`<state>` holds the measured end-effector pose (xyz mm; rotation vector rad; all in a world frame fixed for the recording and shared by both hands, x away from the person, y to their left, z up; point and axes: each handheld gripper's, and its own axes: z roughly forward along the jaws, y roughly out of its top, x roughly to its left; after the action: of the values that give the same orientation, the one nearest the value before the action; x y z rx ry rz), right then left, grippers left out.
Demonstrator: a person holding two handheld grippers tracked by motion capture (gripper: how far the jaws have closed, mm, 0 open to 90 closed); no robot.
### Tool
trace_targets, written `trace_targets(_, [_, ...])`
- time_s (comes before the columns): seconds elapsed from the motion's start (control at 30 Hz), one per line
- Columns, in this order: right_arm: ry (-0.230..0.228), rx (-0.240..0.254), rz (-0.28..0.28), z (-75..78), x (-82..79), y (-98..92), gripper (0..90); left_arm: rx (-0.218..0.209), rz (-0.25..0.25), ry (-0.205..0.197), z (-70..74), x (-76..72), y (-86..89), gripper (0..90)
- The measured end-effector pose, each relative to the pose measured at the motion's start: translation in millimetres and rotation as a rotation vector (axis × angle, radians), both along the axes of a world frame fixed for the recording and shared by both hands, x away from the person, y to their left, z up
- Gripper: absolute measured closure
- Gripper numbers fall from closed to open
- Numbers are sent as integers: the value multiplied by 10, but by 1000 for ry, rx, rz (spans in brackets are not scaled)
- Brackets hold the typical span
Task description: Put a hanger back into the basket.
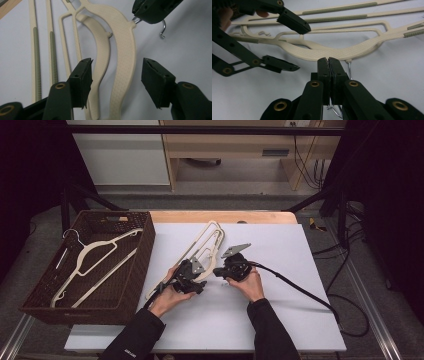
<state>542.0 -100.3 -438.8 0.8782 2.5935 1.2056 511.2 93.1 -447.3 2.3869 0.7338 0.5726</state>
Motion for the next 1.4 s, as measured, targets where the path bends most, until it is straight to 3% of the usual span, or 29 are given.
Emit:
trace_targets(0.17, [5, 13, 3, 23, -30, -2, 885, 5, 8, 8, -39, 31, -18, 537])
trace_targets(0.23, [-2, 19, -3, 29, -40, 1, 883, -18, -3, 22, -41, 22, -26, 614])
trace_targets(0.33, [-7, 20, -8, 42, -52, -3, 881, -3, -24, 14, -37, -15, -56, 723])
trace_targets(0.5, [-15, 36, 10, 90, -74, -33, 868, 7, -35, 3, -1, -56, -59, 747])
trace_targets(0.6, [-34, 94, 1, 214, -126, -86, 812, 6, -34, -3, 21, -65, -35, 753])
trace_targets(0.73, [-106, 132, -23, 414, -206, -224, 712, -13, -29, -14, 97, -87, 23, 765])
trace_targets(0.93, [-201, 218, -79, 642, -373, -503, 492, -46, -6, -32, 204, -99, 148, 781])
trace_targets(0.97, [-214, 229, -92, 656, -404, -558, 457, -67, 5, -41, 209, -100, 163, 783])
trace_targets(1.13, [-238, 241, -143, 612, -555, -783, 328, -84, 29, -47, 289, -87, 266, 796])
trace_targets(1.4, [-202, 216, -195, 408, -727, -1022, 208, -74, 80, -83, 403, -57, 396, 820])
